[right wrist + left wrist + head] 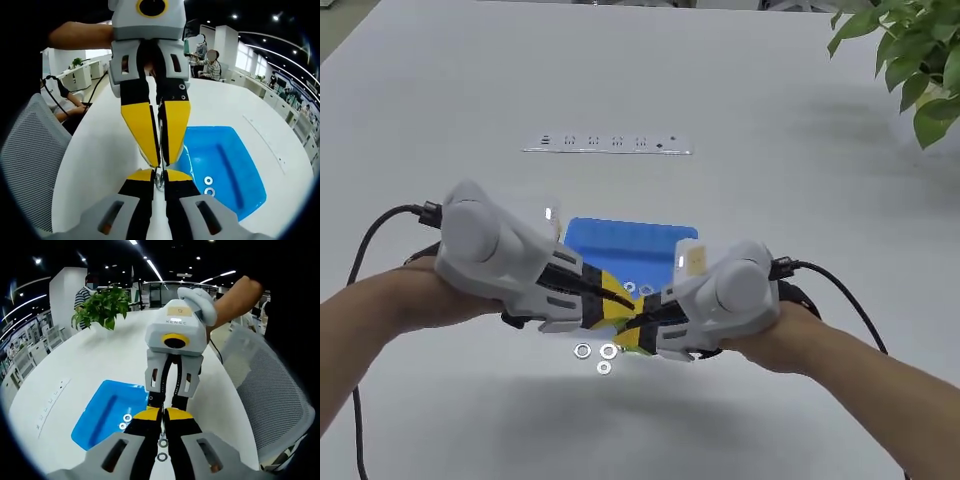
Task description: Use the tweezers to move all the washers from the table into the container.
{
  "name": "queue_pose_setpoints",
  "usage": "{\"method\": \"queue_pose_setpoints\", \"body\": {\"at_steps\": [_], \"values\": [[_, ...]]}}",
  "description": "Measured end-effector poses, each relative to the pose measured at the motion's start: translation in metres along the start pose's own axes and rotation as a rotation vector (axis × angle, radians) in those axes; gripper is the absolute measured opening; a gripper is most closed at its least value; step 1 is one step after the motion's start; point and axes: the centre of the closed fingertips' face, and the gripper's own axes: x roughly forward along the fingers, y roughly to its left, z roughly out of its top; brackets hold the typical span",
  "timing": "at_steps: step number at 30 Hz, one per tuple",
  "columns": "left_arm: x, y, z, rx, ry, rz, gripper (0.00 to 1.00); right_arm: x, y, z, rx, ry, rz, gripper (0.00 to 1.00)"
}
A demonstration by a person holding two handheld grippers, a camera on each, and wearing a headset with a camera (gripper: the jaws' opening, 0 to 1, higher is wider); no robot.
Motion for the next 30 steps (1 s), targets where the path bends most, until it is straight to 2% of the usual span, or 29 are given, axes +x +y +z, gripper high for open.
{"method": "queue_pose_setpoints", "body": {"at_steps": [7, 9, 15, 21, 24, 27, 30], "values": [[-0.009, 0.004, 0.006, -0.041, -0.033, 0.017, 0.12, -0.006, -0.001, 0.003, -0.011, 0.000, 0.000, 0.08], [-0.011, 0.004, 0.007, -0.057, -0.040, 0.025, 0.16, -0.007, 0.000, 0.004, -0.014, -0.002, 0.000, 0.08], [-0.018, 0.002, 0.006, -0.084, -0.042, 0.031, 0.27, -0.014, 0.000, 0.009, -0.024, -0.009, -0.005, 0.08], [-0.024, 0.002, 0.004, -0.098, -0.050, 0.065, 0.32, -0.021, 0.000, 0.016, -0.040, -0.020, -0.005, 0.08], [-0.028, 0.002, 0.004, -0.114, -0.064, 0.078, 0.38, -0.025, 0.000, 0.020, -0.043, -0.027, -0.007, 0.09], [-0.030, 0.001, 0.003, -0.131, -0.066, 0.087, 0.41, -0.029, 0.000, 0.025, -0.047, -0.035, -0.005, 0.09], [-0.034, 0.002, 0.003, -0.147, -0.077, 0.103, 0.48, -0.031, -0.001, 0.030, -0.054, -0.039, -0.003, 0.09]]}}
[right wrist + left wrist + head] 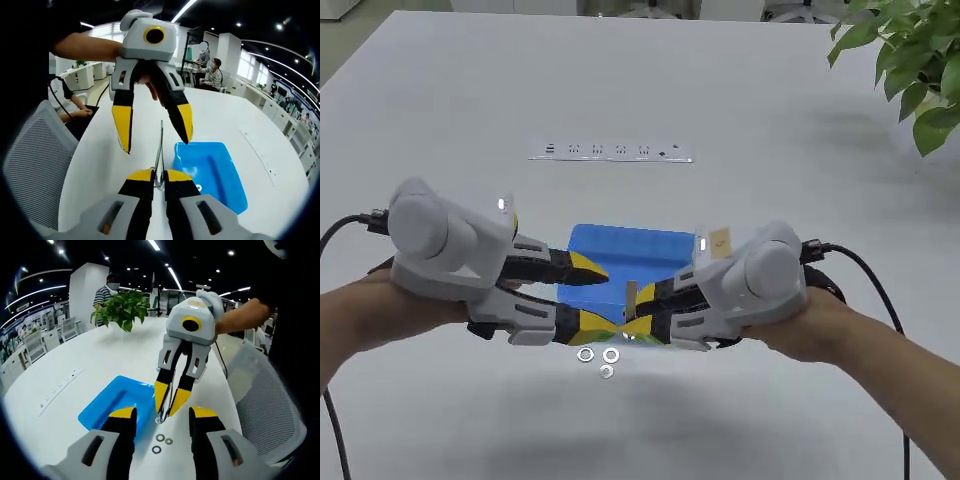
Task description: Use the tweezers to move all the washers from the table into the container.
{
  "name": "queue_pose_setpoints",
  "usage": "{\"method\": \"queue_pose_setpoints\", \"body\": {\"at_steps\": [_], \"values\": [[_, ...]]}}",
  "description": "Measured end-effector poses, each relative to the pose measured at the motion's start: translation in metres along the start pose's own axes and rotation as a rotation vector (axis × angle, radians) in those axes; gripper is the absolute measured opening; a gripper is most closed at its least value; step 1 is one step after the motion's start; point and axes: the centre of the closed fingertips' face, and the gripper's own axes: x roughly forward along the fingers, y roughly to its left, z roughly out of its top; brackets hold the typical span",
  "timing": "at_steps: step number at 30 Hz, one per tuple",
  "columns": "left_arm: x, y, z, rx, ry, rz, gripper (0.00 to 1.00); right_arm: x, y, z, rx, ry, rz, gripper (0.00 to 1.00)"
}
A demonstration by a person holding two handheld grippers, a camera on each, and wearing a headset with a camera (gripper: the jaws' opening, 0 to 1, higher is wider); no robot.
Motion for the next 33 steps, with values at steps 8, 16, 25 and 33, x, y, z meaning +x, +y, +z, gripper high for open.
{"method": "queue_pose_setpoints", "body": {"at_steps": [8, 16, 25, 33], "values": [[-0.011, 0.002, -0.003, -0.030, -0.016, 0.044, 0.59, -0.005, -0.003, 0.012, -0.011, -0.017, 0.015, 0.09], [-0.018, 0.003, -0.007, -0.065, -0.018, 0.073, 0.66, -0.008, -0.011, 0.021, -0.024, -0.025, 0.019, 0.09], [-0.025, 0.006, -0.006, -0.091, -0.038, 0.104, 0.71, -0.008, -0.027, 0.031, -0.051, -0.044, 0.009, 0.09], [-0.027, 0.008, -0.006, -0.094, -0.046, 0.116, 0.72, 0.000, -0.042, 0.026, -0.053, -0.047, 0.002, 0.09]]}}
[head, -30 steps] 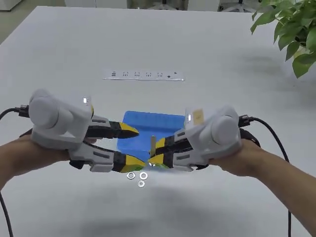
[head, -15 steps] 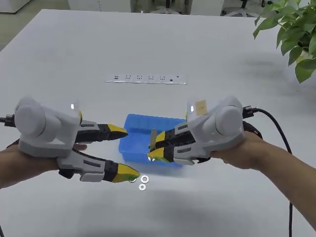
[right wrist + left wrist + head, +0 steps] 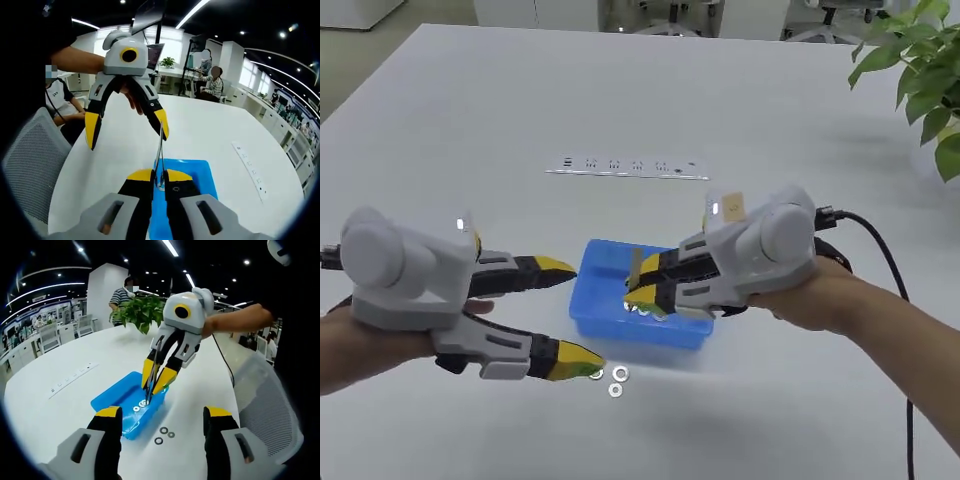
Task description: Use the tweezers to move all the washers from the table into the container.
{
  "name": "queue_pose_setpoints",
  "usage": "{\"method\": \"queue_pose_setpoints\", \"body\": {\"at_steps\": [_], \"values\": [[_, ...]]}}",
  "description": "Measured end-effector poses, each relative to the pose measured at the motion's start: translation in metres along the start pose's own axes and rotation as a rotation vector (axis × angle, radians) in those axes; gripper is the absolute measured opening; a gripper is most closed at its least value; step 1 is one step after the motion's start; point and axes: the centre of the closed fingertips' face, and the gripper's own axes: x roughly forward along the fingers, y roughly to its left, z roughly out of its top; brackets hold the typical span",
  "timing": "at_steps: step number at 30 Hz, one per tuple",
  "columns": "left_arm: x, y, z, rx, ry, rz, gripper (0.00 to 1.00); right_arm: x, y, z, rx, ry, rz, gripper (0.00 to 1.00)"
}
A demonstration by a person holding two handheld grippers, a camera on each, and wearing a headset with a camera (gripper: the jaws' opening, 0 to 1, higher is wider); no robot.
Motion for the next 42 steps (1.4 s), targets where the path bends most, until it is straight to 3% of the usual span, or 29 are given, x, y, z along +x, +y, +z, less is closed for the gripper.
{"method": "queue_pose_setpoints", "body": {"at_steps": [15, 36, 42], "values": [[0.000, 0.005, -0.002, -0.004, -0.008, 0.003, 0.71, 0.020, -0.019, -0.017, -0.002, 0.012, -0.001, 0.09], [0.012, 0.022, 0.002, 0.011, -0.013, -0.004, 0.67, 0.039, -0.024, -0.044, 0.036, 0.050, 0.033, 0.09], [0.018, 0.027, 0.005, 0.030, -0.011, -0.017, 0.60, 0.041, -0.022, -0.047, 0.047, 0.050, 0.037, 0.09]]}}
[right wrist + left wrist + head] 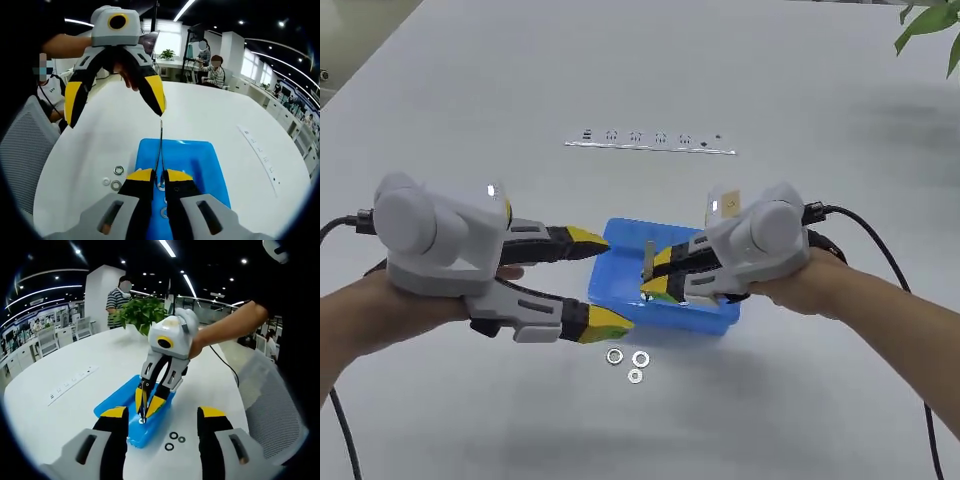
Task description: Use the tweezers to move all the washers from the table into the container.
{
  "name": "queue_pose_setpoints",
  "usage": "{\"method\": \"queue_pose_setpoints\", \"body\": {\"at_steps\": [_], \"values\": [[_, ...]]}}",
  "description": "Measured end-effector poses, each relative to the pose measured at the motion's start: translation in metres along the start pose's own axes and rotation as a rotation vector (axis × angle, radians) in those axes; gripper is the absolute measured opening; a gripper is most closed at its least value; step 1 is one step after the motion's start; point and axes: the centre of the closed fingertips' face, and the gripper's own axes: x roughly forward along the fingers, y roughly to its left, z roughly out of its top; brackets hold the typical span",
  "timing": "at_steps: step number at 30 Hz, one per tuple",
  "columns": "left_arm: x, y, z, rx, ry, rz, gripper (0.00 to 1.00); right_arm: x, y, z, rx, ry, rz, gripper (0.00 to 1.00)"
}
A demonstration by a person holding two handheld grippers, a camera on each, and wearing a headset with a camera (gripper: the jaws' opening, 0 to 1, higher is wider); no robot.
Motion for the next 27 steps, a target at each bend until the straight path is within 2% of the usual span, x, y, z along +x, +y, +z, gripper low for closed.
{"method": "queue_pose_setpoints", "body": {"at_steps": [10, 15, 18, 27], "values": [[0.019, 0.013, 0.007, 0.028, 0.000, -0.023, 0.47, 0.002, 0.000, -0.005, 0.011, 0.000, -0.005, 0.09], [0.027, 0.018, 0.010, 0.048, 0.005, -0.033, 0.38, 0.003, 0.000, -0.006, 0.016, 0.000, -0.005, 0.09], [0.031, 0.020, 0.009, 0.056, 0.011, -0.041, 0.32, 0.003, 0.000, -0.007, 0.018, -0.002, -0.005, 0.09], [0.038, 0.021, 0.004, 0.059, 0.027, -0.064, 0.25, 0.002, 0.000, -0.008, 0.019, -0.003, -0.003, 0.10]]}}
